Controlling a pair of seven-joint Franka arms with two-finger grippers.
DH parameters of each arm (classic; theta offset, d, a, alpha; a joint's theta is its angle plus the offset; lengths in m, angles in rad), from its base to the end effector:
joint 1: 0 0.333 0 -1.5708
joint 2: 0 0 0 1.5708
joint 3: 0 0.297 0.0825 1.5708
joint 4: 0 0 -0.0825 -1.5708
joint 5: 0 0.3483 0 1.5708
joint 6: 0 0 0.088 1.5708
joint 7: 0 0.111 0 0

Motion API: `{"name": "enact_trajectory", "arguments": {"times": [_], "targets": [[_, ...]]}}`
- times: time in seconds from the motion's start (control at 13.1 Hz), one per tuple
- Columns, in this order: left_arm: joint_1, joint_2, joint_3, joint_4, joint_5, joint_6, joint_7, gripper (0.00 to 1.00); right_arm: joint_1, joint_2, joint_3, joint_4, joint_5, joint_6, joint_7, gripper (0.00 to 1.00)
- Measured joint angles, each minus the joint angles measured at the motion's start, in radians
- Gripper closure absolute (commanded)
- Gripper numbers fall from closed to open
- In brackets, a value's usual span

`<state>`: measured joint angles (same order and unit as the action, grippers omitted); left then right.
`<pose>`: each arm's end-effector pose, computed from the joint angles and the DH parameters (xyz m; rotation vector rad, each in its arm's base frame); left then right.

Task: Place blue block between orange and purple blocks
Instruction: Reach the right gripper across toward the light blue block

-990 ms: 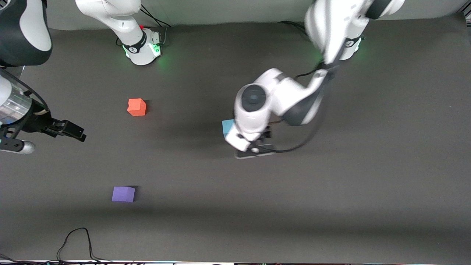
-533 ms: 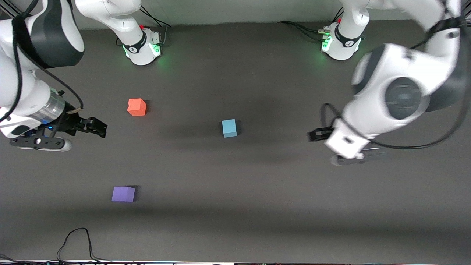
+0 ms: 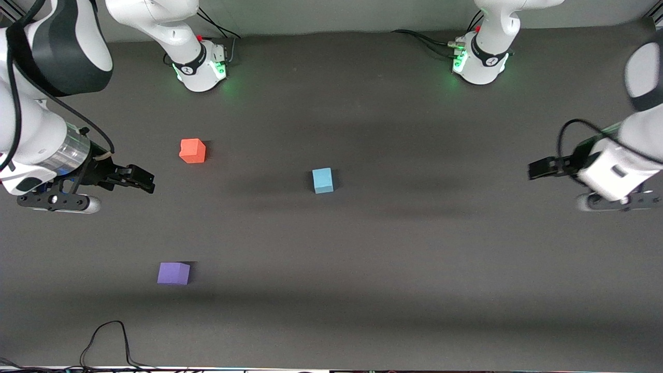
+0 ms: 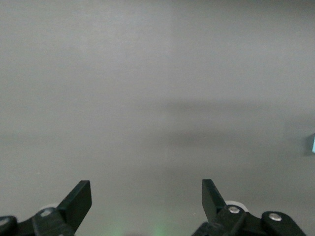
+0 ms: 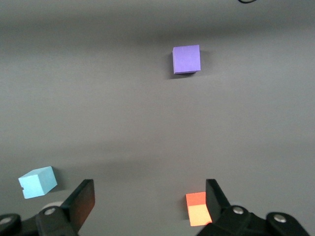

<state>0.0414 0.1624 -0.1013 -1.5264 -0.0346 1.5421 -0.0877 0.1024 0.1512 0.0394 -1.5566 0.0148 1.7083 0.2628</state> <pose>0.5547 -0.0332 0.5316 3.0925 0.0456 -0.2312 0.5649 0.0806 0.5375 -3.1153 0.1926 0.0055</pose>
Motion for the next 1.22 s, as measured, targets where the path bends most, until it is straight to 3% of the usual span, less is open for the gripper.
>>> {"name": "enact_trajectory", "arguments": {"times": [0.38,0.69,0.99,1.22], "targets": [[0.062,-0.058,0.018,-0.009,0.002,-0.002,0.083,0.0,-0.005,0.019,-0.031,0.0,0.005,-0.001,0.0,0.0],[-0.061,-0.076,0.118,-0.008,0.022,-0.022,0.098,0.0,-0.007,0.019,-0.085,0.002,0.006,-0.01,-0.012,0.0],[-0.084,-0.076,0.124,-0.008,0.025,-0.036,0.099,0.0,0.011,0.017,-0.094,0.002,0.021,-0.047,-0.015,0.0],[-0.083,-0.076,0.131,-0.008,0.026,-0.039,0.117,0.0,0.095,0.02,-0.087,-0.036,0.121,-0.01,-0.015,0.0]]}}
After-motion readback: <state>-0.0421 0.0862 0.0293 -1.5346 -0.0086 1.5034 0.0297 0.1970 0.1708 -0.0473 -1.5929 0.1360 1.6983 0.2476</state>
